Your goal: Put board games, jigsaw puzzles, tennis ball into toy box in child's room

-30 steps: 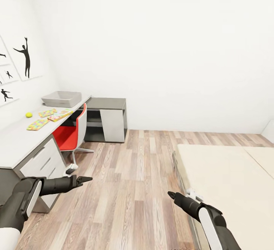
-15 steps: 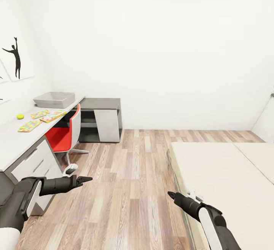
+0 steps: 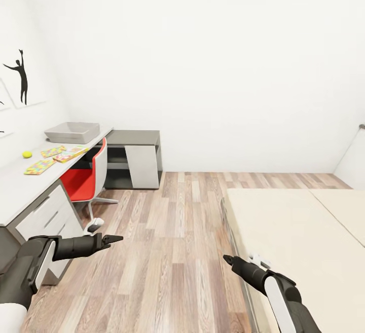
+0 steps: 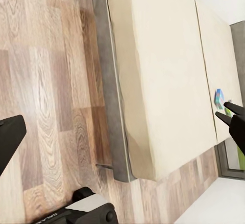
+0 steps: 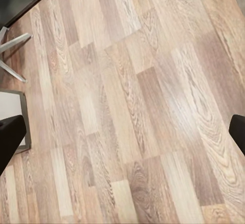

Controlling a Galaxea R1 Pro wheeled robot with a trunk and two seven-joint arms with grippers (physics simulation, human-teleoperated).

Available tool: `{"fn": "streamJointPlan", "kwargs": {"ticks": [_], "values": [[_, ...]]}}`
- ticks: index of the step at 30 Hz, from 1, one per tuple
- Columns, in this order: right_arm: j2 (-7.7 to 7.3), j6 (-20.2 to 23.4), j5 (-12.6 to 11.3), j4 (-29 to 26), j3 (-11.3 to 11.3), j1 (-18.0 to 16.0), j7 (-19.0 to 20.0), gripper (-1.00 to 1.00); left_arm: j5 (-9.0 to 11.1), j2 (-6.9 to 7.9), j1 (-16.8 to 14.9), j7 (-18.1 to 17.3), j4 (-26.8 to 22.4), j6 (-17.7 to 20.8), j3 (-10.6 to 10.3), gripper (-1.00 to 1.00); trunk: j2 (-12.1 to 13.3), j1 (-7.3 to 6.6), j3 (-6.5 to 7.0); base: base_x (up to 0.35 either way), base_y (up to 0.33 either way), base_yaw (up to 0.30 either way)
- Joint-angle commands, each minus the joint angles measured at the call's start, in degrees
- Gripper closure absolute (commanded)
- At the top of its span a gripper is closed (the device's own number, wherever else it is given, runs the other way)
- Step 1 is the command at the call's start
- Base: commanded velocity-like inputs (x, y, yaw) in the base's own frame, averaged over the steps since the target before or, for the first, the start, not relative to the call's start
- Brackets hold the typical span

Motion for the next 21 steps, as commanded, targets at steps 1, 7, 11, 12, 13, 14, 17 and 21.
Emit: {"fn": "streamJointPlan", "kwargs": {"ticks": [1,7,11,12,13,14,17,21], "values": [[0.06,0.3,-0.3,-0.1,-0.2,-0.1,-0.1,-1.0,0.0,0.0,-0.1,-0.2,0.0,0.5,0.1,-1.0,-0.1,0.03,-0.13,-0.012,-0.008,0.0],[0.06,0.3,-0.3,-0.1,-0.2,-0.1,-0.1,-1.0,0.0,0.0,-0.1,-0.4,0.0,0.5,0.1,-1.0,-0.1,0.03,-0.13,-0.005,-0.004,0.0],[0.06,0.3,-0.3,-0.1,-0.2,-0.1,-0.1,-1.0,0.0,0.0,-0.1,-0.5,0.0,0.5,0.1,-1.0,-0.1,0.03,-0.13,-0.001,-0.001,-0.067],[0.06,0.3,-0.3,-0.1,-0.2,-0.1,-0.1,-1.0,0.0,0.0,-0.1,-0.5,0.0,0.5,0.1,-1.0,-0.1,0.03,-0.13,0.0,0.0,-0.153],[0.06,0.3,-0.3,-0.1,-0.2,-0.1,-0.1,-1.0,0.0,0.0,-0.1,-0.5,0.0,0.5,0.1,-1.0,-0.1,0.03,-0.13,0.0,0.0,-0.197],[0.06,0.3,-0.3,-0.1,-0.2,-0.1,-0.1,-1.0,0.0,0.0,-0.1,-0.5,0.0,0.5,0.1,-1.0,-0.1,0.03,-0.13,0.0,0.0,-0.226],[0.06,0.3,-0.3,-0.1,-0.2,-0.1,-0.1,-1.0,0.0,0.0,-0.1,-0.5,0.0,0.5,0.1,-1.0,-0.1,0.03,-0.13,0.0,0.0,-0.25],[0.06,0.3,-0.3,-0.1,-0.2,-0.1,-0.1,-1.0,0.0,0.0,-0.1,-0.5,0.0,0.5,0.1,-1.0,-0.1,0.03,-0.13,0.0,-0.067,-0.14]]}}
